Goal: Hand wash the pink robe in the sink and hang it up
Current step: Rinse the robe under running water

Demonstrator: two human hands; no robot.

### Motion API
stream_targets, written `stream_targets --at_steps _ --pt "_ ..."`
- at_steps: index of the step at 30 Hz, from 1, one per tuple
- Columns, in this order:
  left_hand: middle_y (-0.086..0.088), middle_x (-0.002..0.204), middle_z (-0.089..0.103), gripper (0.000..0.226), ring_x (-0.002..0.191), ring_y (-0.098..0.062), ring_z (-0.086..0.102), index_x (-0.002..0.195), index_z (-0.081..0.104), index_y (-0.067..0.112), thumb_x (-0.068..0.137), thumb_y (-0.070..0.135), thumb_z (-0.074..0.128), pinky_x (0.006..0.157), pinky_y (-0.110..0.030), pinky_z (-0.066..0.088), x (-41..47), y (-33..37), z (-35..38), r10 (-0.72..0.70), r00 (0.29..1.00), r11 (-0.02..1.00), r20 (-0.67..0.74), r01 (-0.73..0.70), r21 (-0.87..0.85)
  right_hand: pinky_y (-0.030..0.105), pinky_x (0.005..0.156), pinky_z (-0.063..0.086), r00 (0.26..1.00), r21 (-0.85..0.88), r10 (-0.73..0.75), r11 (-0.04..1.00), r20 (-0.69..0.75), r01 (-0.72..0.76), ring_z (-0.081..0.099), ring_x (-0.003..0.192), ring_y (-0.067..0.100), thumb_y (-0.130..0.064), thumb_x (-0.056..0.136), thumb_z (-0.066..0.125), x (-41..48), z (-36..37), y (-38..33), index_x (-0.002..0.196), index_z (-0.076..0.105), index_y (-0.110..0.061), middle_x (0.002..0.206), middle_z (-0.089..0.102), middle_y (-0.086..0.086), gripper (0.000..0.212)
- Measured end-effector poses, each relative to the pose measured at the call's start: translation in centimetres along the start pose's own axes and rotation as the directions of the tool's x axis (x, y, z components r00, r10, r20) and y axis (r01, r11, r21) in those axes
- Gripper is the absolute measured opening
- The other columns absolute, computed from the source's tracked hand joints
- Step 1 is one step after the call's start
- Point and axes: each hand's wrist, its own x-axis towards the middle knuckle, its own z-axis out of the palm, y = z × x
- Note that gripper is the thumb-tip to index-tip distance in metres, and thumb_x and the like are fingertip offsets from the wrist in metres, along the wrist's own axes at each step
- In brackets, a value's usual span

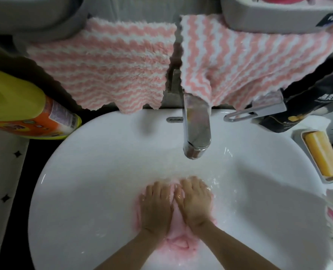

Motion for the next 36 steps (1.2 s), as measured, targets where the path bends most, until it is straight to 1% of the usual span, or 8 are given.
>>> stream_targets --at_steps 5,9,16,19,22,26,30,36 --pt "-0.001 0.073 0.055 0.012 0.067 -0.022 0.051 0.081 0.056 0.021 0.086 0.031 0.052 0.062 -0.034 0.039 2.4 0.0 0.8 -0.024 1.0 0.998 -0.013 0.023 -0.062 0.023 0.047 0.043 0.999 -0.011 0.024 1.0 -0.034 -0.025 0.056 0.049 0.023 -0.037 0.083 0.041 2.6 0.5 -0.1 0.061 0.059 -0.02 0.055 0.057 0.0 0.033" --pt "0.0 0.062 0.055 0.016 0.061 -0.022 0.055 0.069 0.056 0.02 0.081 0.03 0.06 0.06 -0.032 0.036 3.8 0.1 0.3 -0.079 0.989 0.991 0.126 0.092 -0.096 0.023 0.041 0.041 0.998 0.023 0.065 0.998 -0.027 -0.064 0.052 0.039 0.021 -0.033 0.085 0.041 4.1 0.7 -0.6 0.054 0.059 -0.022 0.044 0.054 0.0 0.038" --pt "0.002 0.11 0.06 0.057 0.105 -0.022 0.055 0.115 0.058 0.025 0.079 0.051 0.022 0.084 -0.034 0.045 3.3 -0.6 -3.5 0.051 0.908 0.977 0.416 0.041 -0.21 0.033 0.069 0.046 0.957 0.154 0.045 0.984 0.285 -0.092 0.059 0.081 0.024 -0.056 0.086 0.023 2.6 -1.0 0.6 0.079 0.065 -0.023 0.08 0.062 -0.001 0.054" --pt "0.004 0.123 0.053 0.043 0.119 -0.019 0.048 0.13 0.045 0.033 0.092 0.047 0.035 0.095 -0.03 0.038 2.3 -0.4 -4.7 0.044 0.828 0.971 0.559 0.096 -0.219 0.032 0.081 0.043 0.932 0.152 -0.04 0.988 0.36 -0.016 0.055 0.096 0.019 -0.061 0.085 0.015 0.9 -2.2 1.1 0.106 0.067 -0.035 0.096 0.062 -0.004 0.063" --pt "0.003 0.123 0.058 0.04 0.116 -0.021 0.054 0.131 0.041 0.035 0.092 0.045 0.039 0.094 -0.03 0.041 0.7 0.4 -4.8 0.043 0.781 0.978 0.623 0.096 -0.187 0.032 0.068 0.047 0.936 0.126 -0.021 0.992 0.351 -0.025 0.06 0.081 0.022 -0.056 0.087 0.027 -1.2 -2.7 1.3 0.099 0.07 -0.033 0.084 0.062 -0.002 0.05" --pt "-0.003 0.125 0.058 0.046 0.116 -0.028 0.055 0.134 0.035 0.026 0.091 0.04 0.042 0.094 -0.033 0.042 1.6 1.4 -5.2 0.037 0.752 0.991 0.658 0.056 -0.12 0.032 0.062 0.05 0.947 0.104 0.018 0.993 0.321 -0.054 0.061 0.07 0.022 -0.051 0.085 0.033 -2.5 -3.3 1.5 0.092 0.069 -0.033 0.077 0.059 -0.003 0.04" --pt "-0.001 0.121 0.061 0.054 0.11 -0.027 0.059 0.138 0.027 0.028 0.09 0.043 0.045 0.089 -0.034 0.044 1.4 1.2 -5.5 0.074 0.792 0.977 0.607 0.063 -0.202 0.029 0.089 0.037 0.876 0.155 0.052 0.978 0.479 -0.143 0.052 0.104 0.021 -0.07 0.073 0.004 -2.2 -4.5 1.7 0.121 0.06 -0.033 0.109 0.057 -0.002 0.082" --pt "0.01 0.099 0.061 0.048 0.094 -0.02 0.058 0.103 0.059 0.032 0.074 0.056 0.03 0.076 -0.04 0.047 -2.9 -0.3 -6.6 0.112 0.892 0.989 0.438 -0.056 -0.139 0.04 0.109 0.023 0.835 0.155 -0.047 0.987 0.548 -0.046 0.042 0.123 0.013 -0.083 0.074 0.0 -3.6 -6.8 2.1 0.127 0.053 -0.042 0.129 0.051 -0.016 0.085"
